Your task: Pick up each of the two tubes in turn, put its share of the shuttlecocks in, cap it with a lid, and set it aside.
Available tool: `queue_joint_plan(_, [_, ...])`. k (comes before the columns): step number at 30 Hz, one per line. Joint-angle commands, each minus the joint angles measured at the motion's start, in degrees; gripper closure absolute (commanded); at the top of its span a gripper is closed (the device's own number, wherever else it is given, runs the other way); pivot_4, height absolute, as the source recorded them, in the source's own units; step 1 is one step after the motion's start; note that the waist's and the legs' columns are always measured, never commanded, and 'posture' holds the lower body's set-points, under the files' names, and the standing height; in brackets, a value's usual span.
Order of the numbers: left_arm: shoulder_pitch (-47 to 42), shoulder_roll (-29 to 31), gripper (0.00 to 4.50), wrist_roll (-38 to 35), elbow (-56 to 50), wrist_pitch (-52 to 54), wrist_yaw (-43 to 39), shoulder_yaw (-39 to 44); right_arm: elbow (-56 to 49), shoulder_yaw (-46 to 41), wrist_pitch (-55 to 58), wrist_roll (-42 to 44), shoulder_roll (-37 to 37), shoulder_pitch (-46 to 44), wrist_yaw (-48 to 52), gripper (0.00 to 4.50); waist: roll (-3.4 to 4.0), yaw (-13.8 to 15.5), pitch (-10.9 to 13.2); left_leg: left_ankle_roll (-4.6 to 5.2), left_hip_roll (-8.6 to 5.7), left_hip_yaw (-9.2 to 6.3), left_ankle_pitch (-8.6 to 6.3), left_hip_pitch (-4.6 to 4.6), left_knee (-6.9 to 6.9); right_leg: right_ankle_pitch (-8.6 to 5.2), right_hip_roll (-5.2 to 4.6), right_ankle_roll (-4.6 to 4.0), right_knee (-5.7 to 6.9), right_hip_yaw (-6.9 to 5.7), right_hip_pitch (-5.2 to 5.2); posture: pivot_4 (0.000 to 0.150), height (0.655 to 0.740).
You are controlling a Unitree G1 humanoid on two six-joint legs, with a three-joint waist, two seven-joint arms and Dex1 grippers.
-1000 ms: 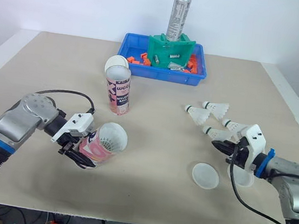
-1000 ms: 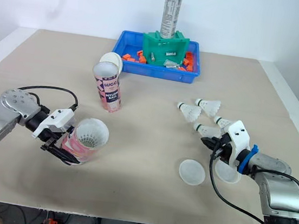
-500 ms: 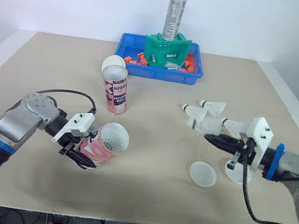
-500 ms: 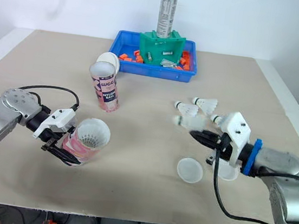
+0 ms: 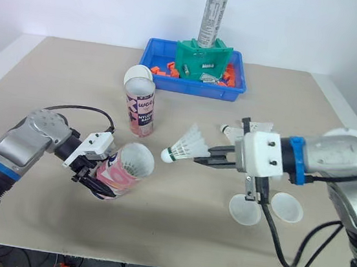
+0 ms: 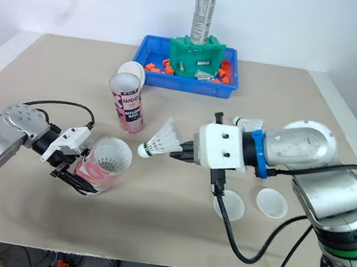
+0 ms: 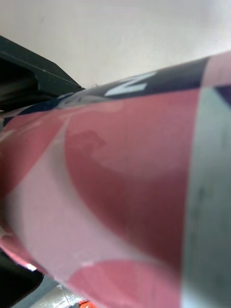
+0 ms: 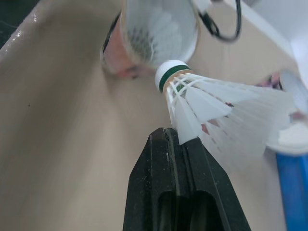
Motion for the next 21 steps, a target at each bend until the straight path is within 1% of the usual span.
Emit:
queue_joint_plan(1, [-0.9,0.3,1.74,-0.8,-0.2,-0.3,0.0,0.4,1.4,1.8,-2.3,-1.6,1.8,-3.2,2.1,4.45,0.0,0.1,0.0,0.0,0.0,-0.01,0.0,-0.01,-0.02,-0.01,0.0,0.01,0.0,-0.02,0.0,0.15,0.7075])
queue_joint_plan(10, [-0.6,0.3,1.74,-0.4,-0.1,-0.8,0.0,0.4,5.2,7.2,-4.3,-5.6,8.7,-8.5,4.2,4.45,0.01,0.1,0.0,0.0,0.0,-0.05,0.0,-0.04,-0.01,-0.01,0.0,0.03,0.03,-0.05,0.0,0.15,0.7075])
queue_joint_plan(12, [-0.6,0.2,1.74,-0.4,-0.1,-0.8,0.0,0.4,6.6,7.9,-4.2,-6.2,10.5,-9.5,4.0,3.82,0.01,0.1,0.0,0.0,0.0,-0.05,0.0,-0.02,0.0,0.01,0.0,0.01,0.04,-0.05,-0.01,0.15,0.7075])
queue_joint_plan(13, [-0.6,0.2,1.74,-0.4,-0.2,-0.9,0.0,0.5,6.9,8.0,-4.1,-6.0,10.9,-9.7,4.5,3.66,0.01,0.1,0.0,0.0,0.0,-0.05,0.0,-0.01,0.0,0.01,0.01,0.01,0.04,-0.05,0.01,0.15,0.7075])
queue_joint_plan(16, [-0.6,0.2,1.74,-0.4,-0.4,-0.8,0.0,0.5,7.0,7.5,-3.4,-4.1,11.9,-9.6,6.1,2.33,0.01,0.1,0.0,0.0,0.0,-0.06,0.0,-0.02,0.0,0.03,0.01,0.01,0.05,-0.05,0.02,0.15,0.7075])
queue_joint_plan(17, [-0.6,0.2,1.74,-0.4,-0.4,-0.7,0.0,0.5,6.8,7.1,-3.0,-3.5,12.1,-9.6,6.3,1.73,0.01,0.1,0.0,0.0,0.0,-0.06,0.0,-0.02,0.0,0.02,0.01,0.02,0.05,-0.05,0.03,0.15,0.7075])
queue_joint_plan(19, [-0.6,0.1,1.74,-0.4,-0.6,-0.5,0.0,0.6,5.8,5.5,-1.3,-0.9,11.8,-9.3,7.2,0.9,0.01,0.1,0.0,0.0,0.0,-0.06,0.0,-0.03,0.0,0.01,0.01,0.03,0.05,-0.05,0.03,0.15,0.7075])
queue_joint_plan(21, [-0.6,0.0,1.74,-0.3,-0.8,-0.3,0.0,0.7,5.2,3.1,1.5,2.4,11.4,-9.0,7.2,0.9,0.01,0.1,0.0,0.0,0.0,-0.07,0.0,-0.03,0.0,0.01,0.01,0.02,0.05,-0.05,0.03,0.15,0.7075])
